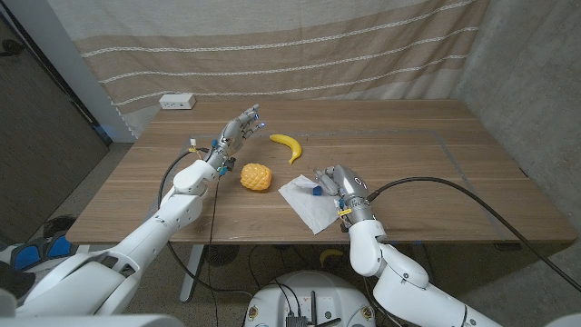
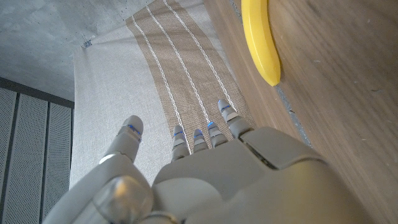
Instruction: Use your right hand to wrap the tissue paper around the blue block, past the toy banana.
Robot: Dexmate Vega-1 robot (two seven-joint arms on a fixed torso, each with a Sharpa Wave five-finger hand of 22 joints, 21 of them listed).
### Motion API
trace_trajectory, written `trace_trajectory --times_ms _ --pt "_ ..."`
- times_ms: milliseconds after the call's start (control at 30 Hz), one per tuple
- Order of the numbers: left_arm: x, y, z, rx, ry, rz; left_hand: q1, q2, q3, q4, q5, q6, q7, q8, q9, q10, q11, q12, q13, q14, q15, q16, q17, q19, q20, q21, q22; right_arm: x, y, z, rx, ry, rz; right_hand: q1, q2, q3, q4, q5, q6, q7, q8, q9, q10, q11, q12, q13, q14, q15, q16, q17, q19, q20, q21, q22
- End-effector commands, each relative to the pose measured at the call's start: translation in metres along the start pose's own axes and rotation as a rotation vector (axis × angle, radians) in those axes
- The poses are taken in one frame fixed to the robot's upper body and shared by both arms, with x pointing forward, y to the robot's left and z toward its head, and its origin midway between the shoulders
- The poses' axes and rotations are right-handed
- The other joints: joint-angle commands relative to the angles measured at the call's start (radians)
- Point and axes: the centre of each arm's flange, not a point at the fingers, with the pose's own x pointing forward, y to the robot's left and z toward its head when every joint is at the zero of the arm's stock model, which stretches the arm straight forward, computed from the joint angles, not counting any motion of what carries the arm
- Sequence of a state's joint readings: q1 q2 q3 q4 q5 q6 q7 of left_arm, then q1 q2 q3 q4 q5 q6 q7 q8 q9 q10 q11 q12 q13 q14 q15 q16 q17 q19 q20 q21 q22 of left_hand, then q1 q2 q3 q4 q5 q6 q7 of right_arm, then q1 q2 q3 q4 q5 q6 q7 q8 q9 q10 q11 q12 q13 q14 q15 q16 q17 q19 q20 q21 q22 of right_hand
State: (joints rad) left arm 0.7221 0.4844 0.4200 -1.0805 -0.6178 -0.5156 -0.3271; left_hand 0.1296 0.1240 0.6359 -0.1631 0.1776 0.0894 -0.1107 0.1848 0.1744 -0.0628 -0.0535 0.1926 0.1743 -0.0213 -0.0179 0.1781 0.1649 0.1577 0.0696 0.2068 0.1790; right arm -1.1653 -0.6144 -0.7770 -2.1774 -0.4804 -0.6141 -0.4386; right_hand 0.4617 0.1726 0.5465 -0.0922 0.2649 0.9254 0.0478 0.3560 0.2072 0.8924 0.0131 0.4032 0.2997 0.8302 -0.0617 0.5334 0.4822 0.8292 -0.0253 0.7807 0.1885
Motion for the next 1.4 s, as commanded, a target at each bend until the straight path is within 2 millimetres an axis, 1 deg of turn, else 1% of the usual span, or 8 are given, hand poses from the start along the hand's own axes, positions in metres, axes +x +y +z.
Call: trace_trajectory --times_ms 33,267,667,800,933,1100,1267,1400 --pt "0.002 0.003 0.001 0.005 0.0 0.0 0.012 0.001 -0.001 0.0 -0.002 0.005 -0.003 0.0 0.003 0.001 -0.001 -0.002 0.003 0.001 -0.003 -0.001 0.003 0.013 -0.001 0.0 0.003 0.007 -0.001 0.007 -0.022 -0.107 0.138 0.001 0.008 0.007 0.0 -0.006 0.019 0.001 0.011 0.004 0.028 -0.01 0.012 0.009 0.029 -0.008 0.017 0.012 0.016 -0.005 0.012 0.005" --pt "0.002 0.005 0.001 0.001 -0.005 0.005 0.013 0.001 -0.001 0.0 -0.002 0.003 -0.003 -0.001 0.003 0.001 -0.001 -0.002 0.003 0.002 -0.003 0.0 0.003 0.015 -0.001 0.001 0.003 0.018 -0.001 0.008 -0.026 -0.121 0.239 0.03 -0.004 0.019 -0.038 -0.003 0.027 0.007 0.012 0.006 0.02 0.006 0.007 0.022 0.0 -0.002 0.023 0.034 -0.032 0.014 0.01 0.008" --pt "0.002 0.007 0.002 0.006 -0.007 0.014 0.015 0.003 -0.001 0.001 -0.001 0.004 -0.002 -0.001 0.003 0.001 -0.002 -0.002 0.003 0.005 -0.004 0.0 0.003 0.017 0.0 0.001 0.003 0.032 0.001 -0.003 0.069 -0.049 0.432 0.004 0.019 0.043 -0.006 -0.002 -0.025 0.038 -0.021 0.006 -0.03 0.046 -0.03 0.017 -0.023 0.03 -0.023 -0.008 -0.013 -0.004 0.039 0.007" --pt "0.005 0.005 0.002 0.004 -0.005 0.008 0.015 0.004 -0.001 0.001 -0.001 0.004 -0.002 -0.001 0.003 -0.001 -0.002 -0.003 0.003 0.005 -0.004 0.0 0.003 0.017 0.0 0.001 0.003 0.03 -0.004 -0.003 0.053 -0.041 0.417 -0.006 0.016 0.05 0.003 -0.004 -0.049 0.037 -0.039 0.006 -0.058 0.044 -0.051 0.013 -0.057 0.041 -0.043 -0.016 -0.048 0.013 0.037 0.006" --pt "0.007 0.004 0.002 0.006 -0.004 0.0 0.016 0.004 -0.001 0.001 -0.001 0.004 -0.002 -0.001 0.003 -0.001 -0.002 -0.003 0.003 0.005 -0.005 0.0 0.003 0.017 -0.001 0.001 0.003 0.024 -0.013 -0.003 0.044 -0.056 0.327 0.024 -0.003 0.055 -0.047 -0.001 -0.124 0.009 -0.084 0.008 -0.124 0.017 -0.093 0.011 -0.087 0.023 -0.019 0.026 -0.122 0.034 0.033 0.005" --pt "0.009 0.002 0.001 0.003 -0.003 -0.005 0.017 0.004 -0.001 0.001 -0.001 0.003 -0.002 -0.001 0.003 -0.001 -0.001 -0.003 0.003 0.006 -0.005 0.0 0.003 0.018 -0.001 0.001 0.003 0.009 -0.022 -0.003 0.025 -0.109 0.176 0.084 -0.025 0.053 -0.093 0.006 -0.188 -0.015 -0.117 0.01 -0.192 -0.015 -0.13 0.01 -0.088 -0.026 0.017 0.063 -0.154 0.033 0.043 0.005" --pt "0.011 -0.001 0.0 0.001 -0.001 -0.015 0.017 0.005 -0.001 0.001 -0.001 0.003 -0.002 -0.001 0.003 0.0 -0.002 -0.002 0.003 0.007 -0.005 0.0 0.003 0.017 -0.001 0.001 0.003 -0.007 -0.02 0.001 -0.021 -0.183 0.027 0.197 -0.028 0.055 -0.101 0.018 -0.23 -0.065 -0.131 0.013 -0.234 -0.056 -0.145 0.027 -0.007 -0.1 0.129 0.165 -0.121 -0.014 0.099 0.016" --pt "0.012 -0.003 0.0 0.004 -0.004 -0.025 0.018 0.005 -0.002 0.001 -0.001 0.004 -0.003 -0.001 0.003 0.0 -0.002 -0.002 0.003 0.007 -0.006 0.0 0.003 0.018 -0.001 0.001 0.003 -0.015 -0.018 0.001 -0.102 -0.173 -0.011 0.279 -0.072 0.069 -0.108 0.031 -0.248 -0.082 -0.133 0.014 -0.278 -0.073 -0.159 0.036 -0.061 -0.116 0.129 0.204 -0.169 -0.03 0.114 0.021"
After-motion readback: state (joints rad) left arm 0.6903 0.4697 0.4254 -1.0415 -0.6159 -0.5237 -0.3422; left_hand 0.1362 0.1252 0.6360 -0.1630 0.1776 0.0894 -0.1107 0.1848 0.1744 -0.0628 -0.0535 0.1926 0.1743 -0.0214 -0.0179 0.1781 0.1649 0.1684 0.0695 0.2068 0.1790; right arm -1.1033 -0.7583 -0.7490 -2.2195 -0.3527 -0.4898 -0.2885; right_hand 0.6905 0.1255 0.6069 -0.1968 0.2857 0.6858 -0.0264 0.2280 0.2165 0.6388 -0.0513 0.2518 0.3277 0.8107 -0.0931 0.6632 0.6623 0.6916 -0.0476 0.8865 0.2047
